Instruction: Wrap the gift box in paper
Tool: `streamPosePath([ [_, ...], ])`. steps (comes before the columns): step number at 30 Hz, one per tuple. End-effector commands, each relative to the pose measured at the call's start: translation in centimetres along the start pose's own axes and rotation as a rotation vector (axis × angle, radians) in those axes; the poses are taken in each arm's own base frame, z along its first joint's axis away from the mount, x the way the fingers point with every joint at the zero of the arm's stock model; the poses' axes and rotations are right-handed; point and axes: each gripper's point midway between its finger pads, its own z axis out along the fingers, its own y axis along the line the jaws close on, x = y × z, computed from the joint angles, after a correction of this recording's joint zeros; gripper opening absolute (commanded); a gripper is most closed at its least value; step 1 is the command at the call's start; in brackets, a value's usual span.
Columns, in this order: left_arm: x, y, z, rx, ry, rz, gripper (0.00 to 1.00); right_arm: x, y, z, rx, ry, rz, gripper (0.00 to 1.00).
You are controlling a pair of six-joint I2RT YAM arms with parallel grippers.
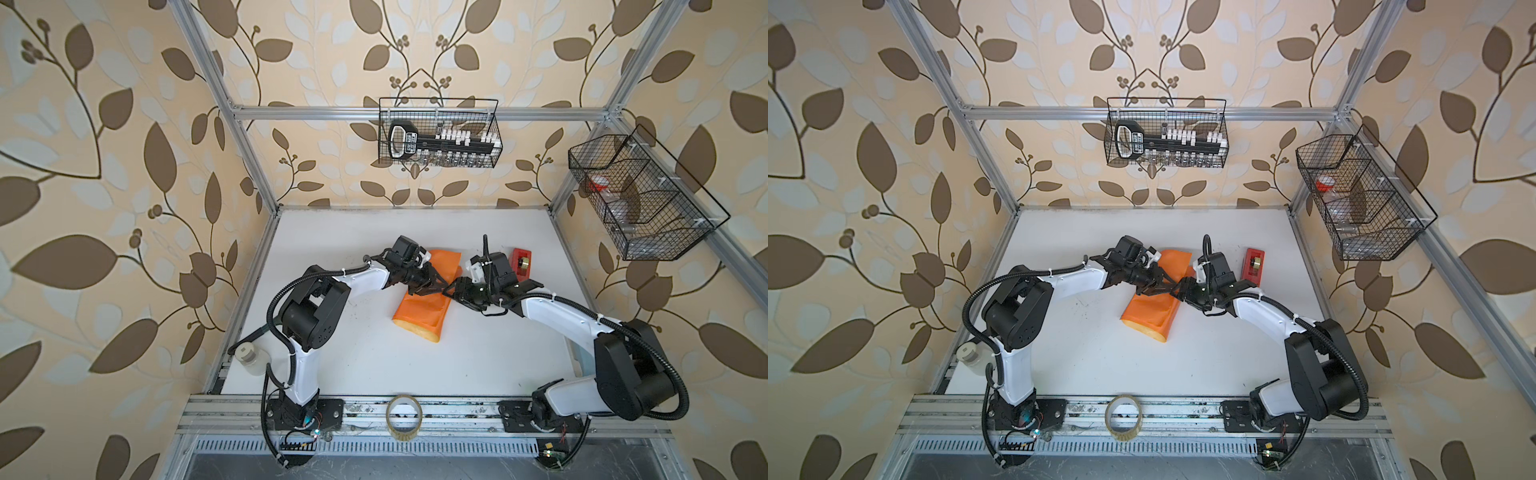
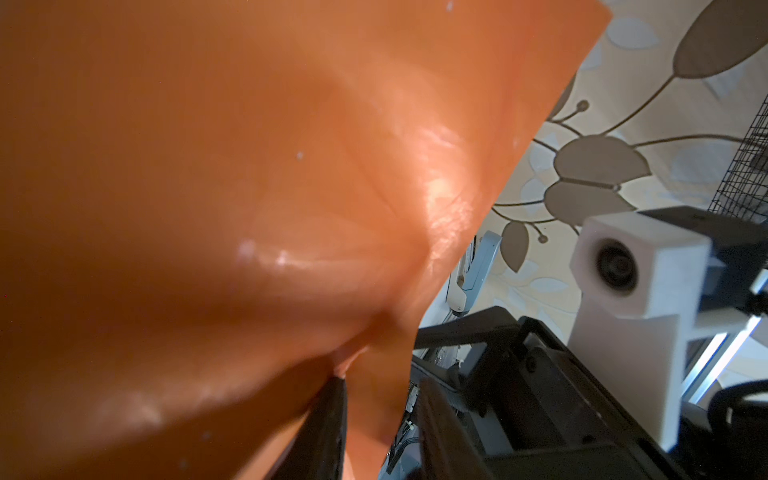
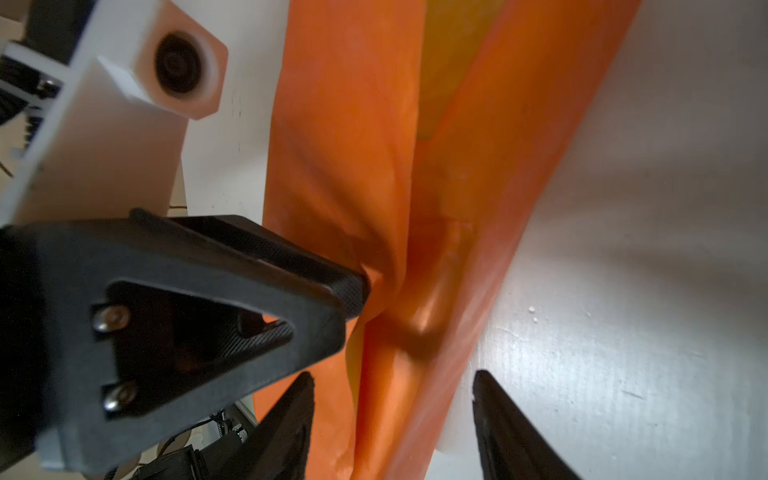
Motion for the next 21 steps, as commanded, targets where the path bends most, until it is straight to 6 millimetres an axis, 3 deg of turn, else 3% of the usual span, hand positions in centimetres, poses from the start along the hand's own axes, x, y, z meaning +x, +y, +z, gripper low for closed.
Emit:
streamPosePath([
  [1, 1.9, 3.3, 0.3, -0.104, 0.047, -0.070, 0.32, -0.1, 0.0, 0.8, -0.001, 0.003, 0.002, 0.60],
  [11, 1.8, 3.1, 0.1, -0.103, 0.041, -0.071, 0.32, 1.3, -2.2, 2.6, 0.045, 0.043, 0.023, 0.38],
  [21, 1.4, 1.6, -0.3, -0.091, 0.048, -0.016, 0.34, 2.8, -4.3, 3.3, 0.081, 0.072, 0.026, 0.31],
])
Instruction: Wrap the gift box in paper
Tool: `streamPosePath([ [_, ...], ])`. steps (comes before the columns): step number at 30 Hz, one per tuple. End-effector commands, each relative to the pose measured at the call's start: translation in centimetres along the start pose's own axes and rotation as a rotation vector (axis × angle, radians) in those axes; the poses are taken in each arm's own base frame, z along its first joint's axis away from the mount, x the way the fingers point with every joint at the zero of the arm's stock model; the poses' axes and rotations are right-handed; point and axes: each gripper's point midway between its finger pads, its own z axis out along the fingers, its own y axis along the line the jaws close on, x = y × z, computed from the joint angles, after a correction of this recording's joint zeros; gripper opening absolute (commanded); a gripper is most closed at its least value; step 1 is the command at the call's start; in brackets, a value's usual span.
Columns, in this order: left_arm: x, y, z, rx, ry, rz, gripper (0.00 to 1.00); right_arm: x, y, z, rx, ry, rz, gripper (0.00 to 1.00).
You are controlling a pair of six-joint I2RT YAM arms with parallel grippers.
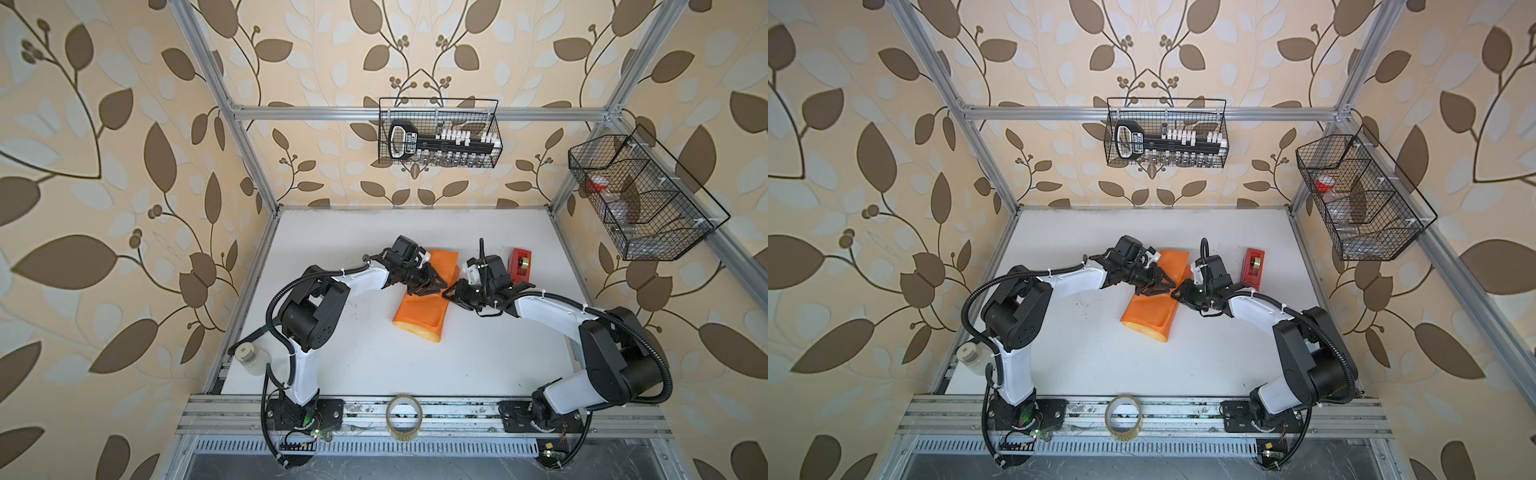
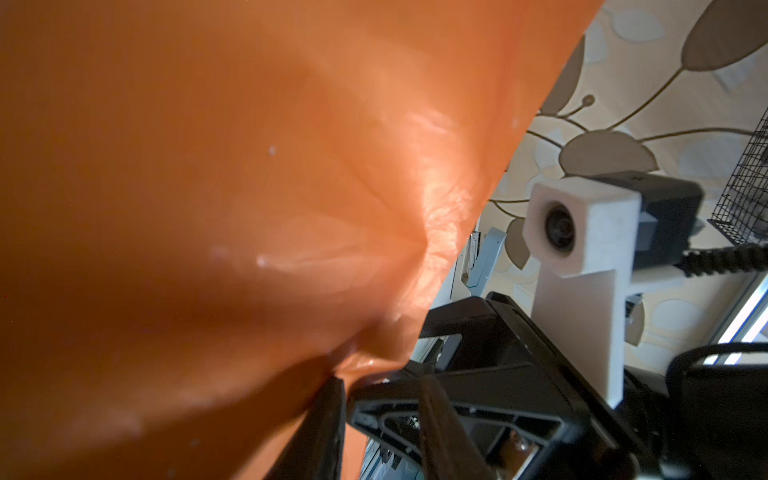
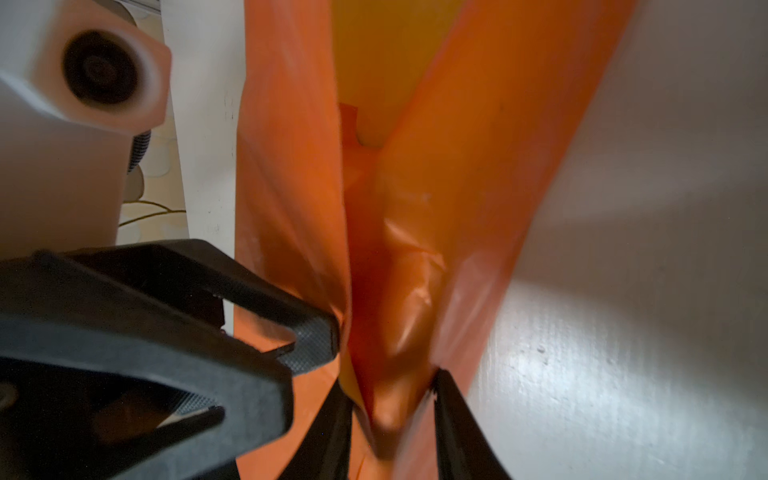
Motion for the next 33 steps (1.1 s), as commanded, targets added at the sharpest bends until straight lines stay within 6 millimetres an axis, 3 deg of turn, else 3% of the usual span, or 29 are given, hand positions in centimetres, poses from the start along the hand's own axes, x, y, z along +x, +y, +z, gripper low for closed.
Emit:
streamPosePath([
  [1, 1.3, 1.3, -0.1, -0.072, 0.040, -0.025, 0.35, 2.8, -3.9, 1.1, 0.114, 0.074, 0.028, 0.30],
  [6, 0.8, -0.7, -1.1, -0.058, 0.044, 0.031, 0.39, 3.0, -4.2, 1.3, 0.118, 0.079, 0.033, 0.30],
  [9, 0.0, -3.4, -2.6, -0.031, 0.038, 0.073, 0.42, 2.8, -4.3, 1.3, 0.127, 0.080, 0.028, 0.30],
  [13, -1.1, -7.3, -6.6, -0.002, 0.001, 0.156, 0.47, 2.6, -4.1, 1.3, 0.123, 0.080, 0.026, 0.30],
  [16, -2.1, -8.3, -10.4, -0.011, -0.062, 0.193, 0.51, 2.6, -4.0, 1.4, 0.124, 0.083, 0.023, 0.30],
  [18, -2.8, -6.6, -12.6, -0.073, -0.122, 0.186, 0.56, 2.6, -3.8, 1.4, 0.117, 0.086, 0.020, 0.30],
  [20, -3.2, -3.0, -14.4, -0.174, -0.170, 0.170, 0.66, 2.5, -3.4, 1.4, 0.112, 0.089, 0.007, 0.30],
  [22, -3.3, 0.9, -15.1, -0.278, -0.195, 0.138, 0.72, 2.5, -3.3, 1.5, 0.115, 0.094, -0.006, 0.30],
  [24, -2.5, 3.5, -14.6, -0.319, -0.174, 0.125, 0.78, 2.4, -3.1, 1.6, 0.110, 0.100, -0.012, 0.29],
  [27, -1.5, 5.2, -13.1, -0.299, -0.132, 0.111, 0.89, 2.2, -2.3, 2.0, 0.083, 0.111, -0.040, 0.28],
  [33, -1.4, 5.3, -10.6, -0.274, -0.095, 0.113, 0.89, 2.1, -1.9, 2.8, 0.074, 0.128, -0.045, 0.27],
])
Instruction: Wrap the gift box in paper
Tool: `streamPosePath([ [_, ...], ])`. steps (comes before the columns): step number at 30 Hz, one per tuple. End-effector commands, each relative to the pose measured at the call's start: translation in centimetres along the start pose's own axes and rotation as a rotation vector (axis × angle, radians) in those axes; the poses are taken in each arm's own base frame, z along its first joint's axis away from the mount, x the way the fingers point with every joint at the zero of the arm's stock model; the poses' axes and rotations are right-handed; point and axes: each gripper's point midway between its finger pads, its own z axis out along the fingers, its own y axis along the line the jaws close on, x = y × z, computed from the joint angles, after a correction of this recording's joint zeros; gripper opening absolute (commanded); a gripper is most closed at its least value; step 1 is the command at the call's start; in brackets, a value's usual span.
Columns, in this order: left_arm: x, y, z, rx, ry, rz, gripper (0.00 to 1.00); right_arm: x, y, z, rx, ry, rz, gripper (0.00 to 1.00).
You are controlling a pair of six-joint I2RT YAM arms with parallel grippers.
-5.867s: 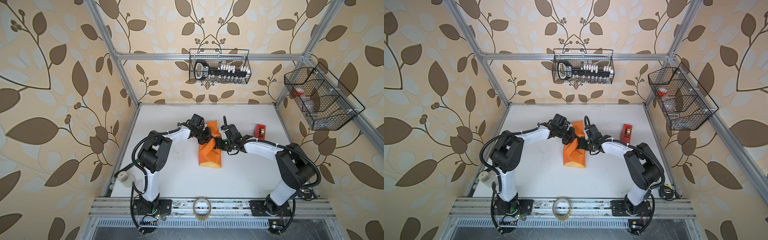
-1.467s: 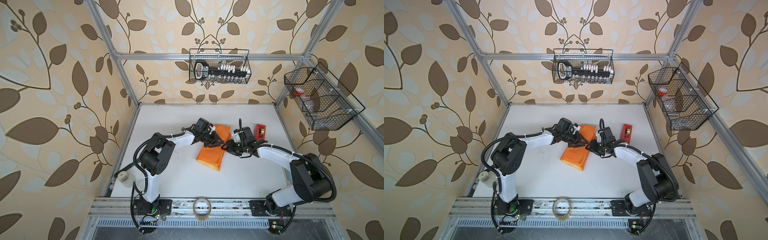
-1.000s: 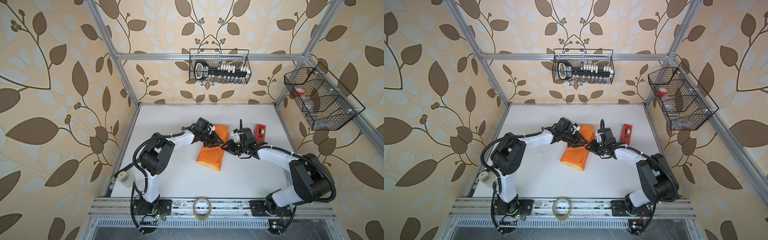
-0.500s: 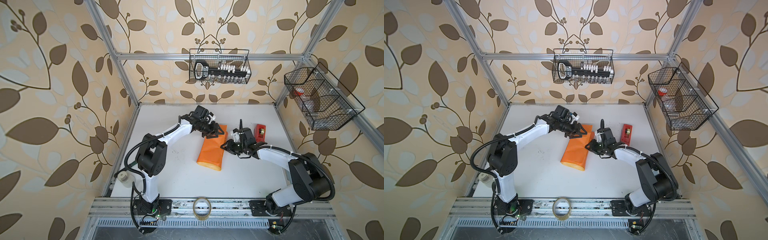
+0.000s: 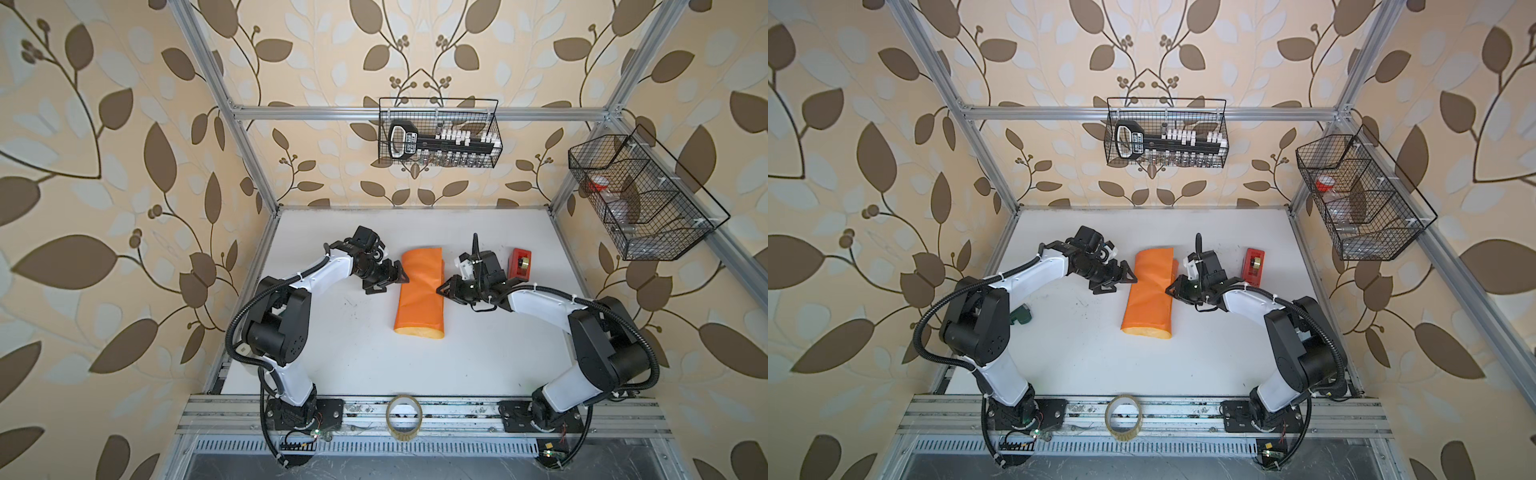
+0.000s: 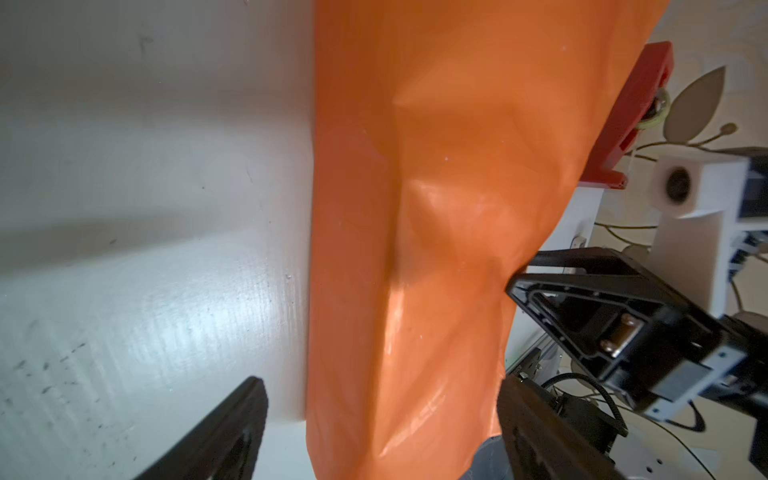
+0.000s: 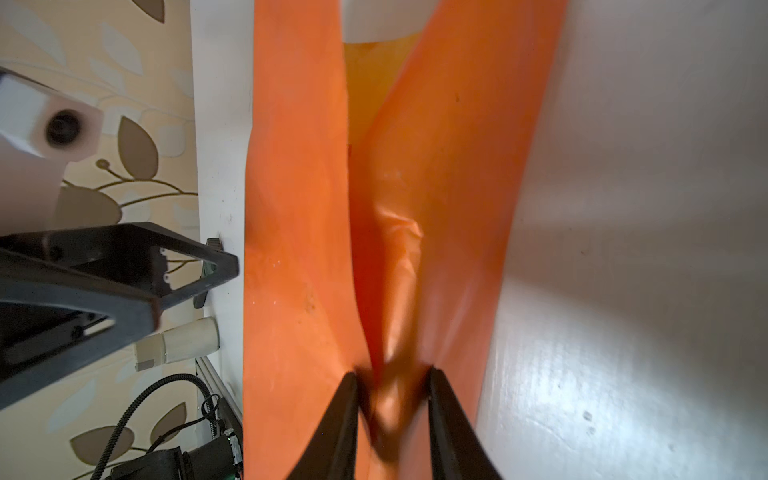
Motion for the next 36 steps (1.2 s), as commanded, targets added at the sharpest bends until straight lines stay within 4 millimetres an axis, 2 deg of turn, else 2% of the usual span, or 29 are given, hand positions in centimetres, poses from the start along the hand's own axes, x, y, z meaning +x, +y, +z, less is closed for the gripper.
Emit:
streamPosePath([
  [1, -0.2, -2.4, 0.5, 0.042, -0.007, 0.097, 0.89, 3.4, -3.2, 1.3, 0.115, 0.117, 0.035, 0.27],
  [6, 1.0, -1.6, 2.8, -0.020, 0.027, 0.096, 0.85, 3.7, -3.0, 1.5, 0.114, 0.124, 0.039, 0.27],
  [13, 0.8, 0.5, 5.1, -0.110, 0.054, 0.067, 0.73, 4.5, -2.3, 1.6, 0.112, 0.126, 0.047, 0.24],
  [19, -0.5, 0.5, 4.7, -0.167, 0.048, 0.136, 0.71, 5.9, -0.5, 1.9, 0.085, 0.135, 0.042, 0.24],
  [22, -0.7, 0.4, 3.8, -0.190, 0.061, 0.193, 0.71, 6.0, 0.5, 1.7, 0.069, 0.123, 0.048, 0.24],
  [25, -0.8, 0.8, 2.9, -0.190, 0.062, 0.179, 0.72, 5.7, 0.6, 1.9, 0.083, 0.104, 0.060, 0.23],
  [30, -0.5, -1.4, 0.4, -0.107, 0.046, 0.207, 0.79, 5.8, 1.0, 2.1, 0.093, 0.070, 0.087, 0.24],
  [34, -0.1, -0.4, 1.5, -0.112, 0.060, 0.186, 0.76, 6.4, 0.9, 2.8, 0.096, 0.083, 0.104, 0.24],
  [36, 0.3, 0.6, 2.2, -0.138, 0.091, 0.182, 0.74, 6.3, 1.7, 2.9, 0.080, 0.083, 0.090, 0.24],
])
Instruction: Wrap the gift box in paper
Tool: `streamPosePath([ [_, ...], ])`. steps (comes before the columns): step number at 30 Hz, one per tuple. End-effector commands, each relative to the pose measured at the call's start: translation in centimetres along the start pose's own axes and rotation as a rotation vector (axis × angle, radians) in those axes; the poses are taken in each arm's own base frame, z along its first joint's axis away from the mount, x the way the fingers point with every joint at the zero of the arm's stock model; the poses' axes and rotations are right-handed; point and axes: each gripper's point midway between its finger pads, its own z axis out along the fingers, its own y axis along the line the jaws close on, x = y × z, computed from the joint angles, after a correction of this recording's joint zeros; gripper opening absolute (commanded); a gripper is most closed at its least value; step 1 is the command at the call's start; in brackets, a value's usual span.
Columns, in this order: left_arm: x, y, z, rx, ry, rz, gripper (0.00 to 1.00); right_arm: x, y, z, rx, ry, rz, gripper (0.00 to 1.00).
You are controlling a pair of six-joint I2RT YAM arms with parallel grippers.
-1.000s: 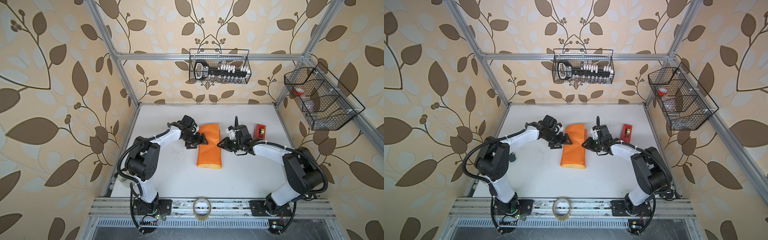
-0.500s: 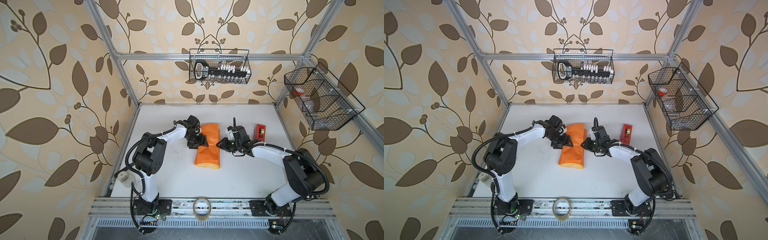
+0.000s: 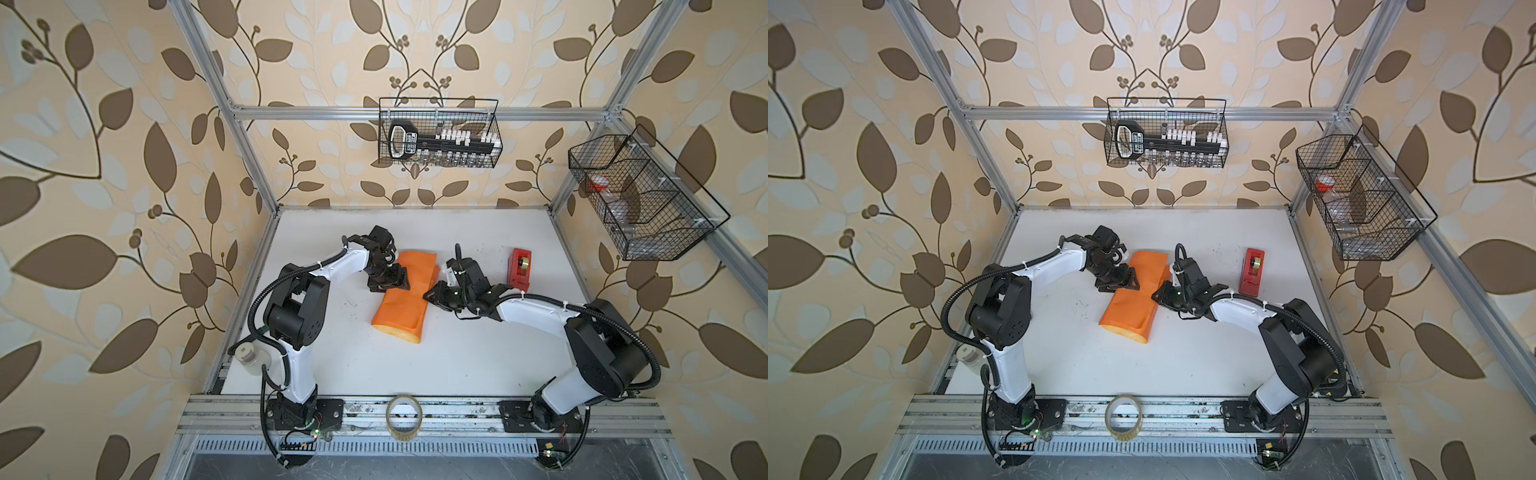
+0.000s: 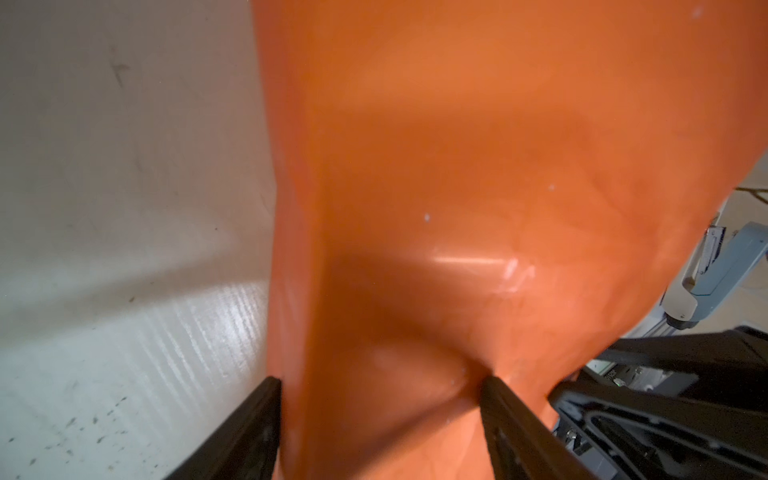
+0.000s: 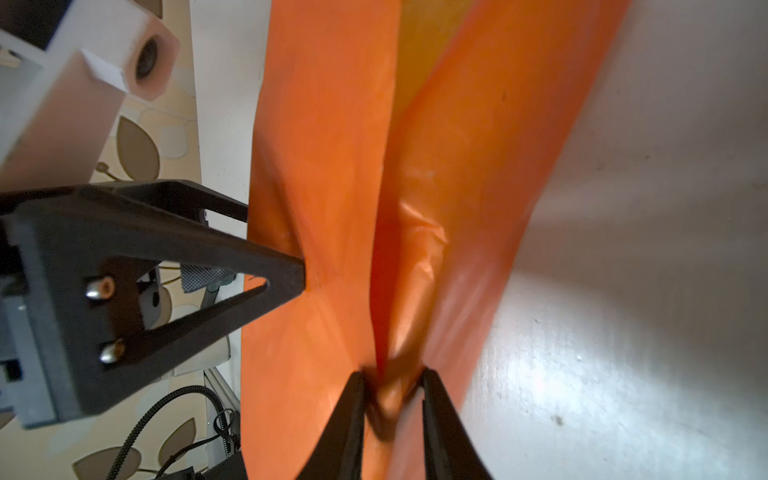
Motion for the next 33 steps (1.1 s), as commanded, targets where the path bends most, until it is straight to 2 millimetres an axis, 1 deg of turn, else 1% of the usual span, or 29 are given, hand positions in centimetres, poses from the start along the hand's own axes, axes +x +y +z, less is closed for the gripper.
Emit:
streamPosePath([
  [1, 0.6, -0.7, 0.0, 0.022, 0.013, 0.058, 0.73, 3.4, -2.1, 1.0, 0.073, 0.101, 0.027, 0.24],
  [3, 1.2, 0.2, 0.7, -0.023, 0.045, 0.070, 0.71, 3.3, -1.9, 0.8, 0.072, 0.102, 0.020, 0.25],
  [5, 1.7, 0.5, 1.0, -0.038, 0.055, 0.094, 0.70, 3.1, -1.6, 0.2, 0.074, 0.094, 0.009, 0.29],
  [7, 2.1, 0.7, 1.0, -0.048, 0.062, 0.124, 0.70, 2.5, -1.0, -0.8, 0.075, 0.077, -0.024, 0.36],
  [8, 2.3, 1.0, 1.2, -0.064, 0.068, 0.136, 0.70, 1.9, -1.0, -1.5, 0.092, 0.061, -0.049, 0.41],
  [10, 2.7, 1.8, 1.5, -0.092, 0.072, 0.156, 0.70, 0.4, -1.4, -3.4, 0.164, 0.023, -0.105, 0.52],
  [11, 2.7, 2.1, 1.4, -0.101, 0.066, 0.166, 0.70, -0.8, -1.4, -4.7, 0.198, -0.009, -0.136, 0.56],
  [14, 2.6, 1.6, 0.7, -0.096, 0.050, 0.190, 0.70, -4.5, -1.7, -9.1, 0.288, -0.120, -0.196, 0.65],
  [15, 2.4, 1.5, 0.6, -0.094, 0.045, 0.194, 0.71, -5.8, -2.2, -10.7, 0.324, -0.165, -0.215, 0.68],
  [16, 2.4, 1.5, 0.6, -0.093, 0.042, 0.196, 0.71, -6.9, -2.8, -11.9, 0.361, -0.205, -0.227, 0.71],
  [18, 2.3, 1.5, 0.7, -0.092, 0.039, 0.200, 0.72, -9.0, -5.1, -14.3, 0.472, -0.263, -0.234, 0.75],
  [20, 2.3, 1.4, 0.3, -0.092, 0.034, 0.209, 0.72, -10.4, -7.5, -16.0, 0.581, -0.283, -0.218, 0.78],
  [21, 2.3, 1.3, 0.2, -0.090, 0.031, 0.214, 0.73, -10.8, -8.4, -16.5, 0.621, -0.284, -0.215, 0.79],
  [25, 2.5, 1.4, 0.5, -0.084, 0.029, 0.217, 0.73, -12.5, -12.1, -17.9, 0.763, -0.315, -0.193, 0.83],
  [29, 2.5, 1.2, 0.5, -0.077, 0.028, 0.215, 0.73, -13.3, -15.7, -19.0, 0.857, -0.351, -0.141, 0.85],
  [33, 2.5, 0.8, 0.3, -0.075, 0.023, 0.225, 0.73, -13.8, -18.6, -19.2, 0.908, -0.330, -0.106, 0.87],
])
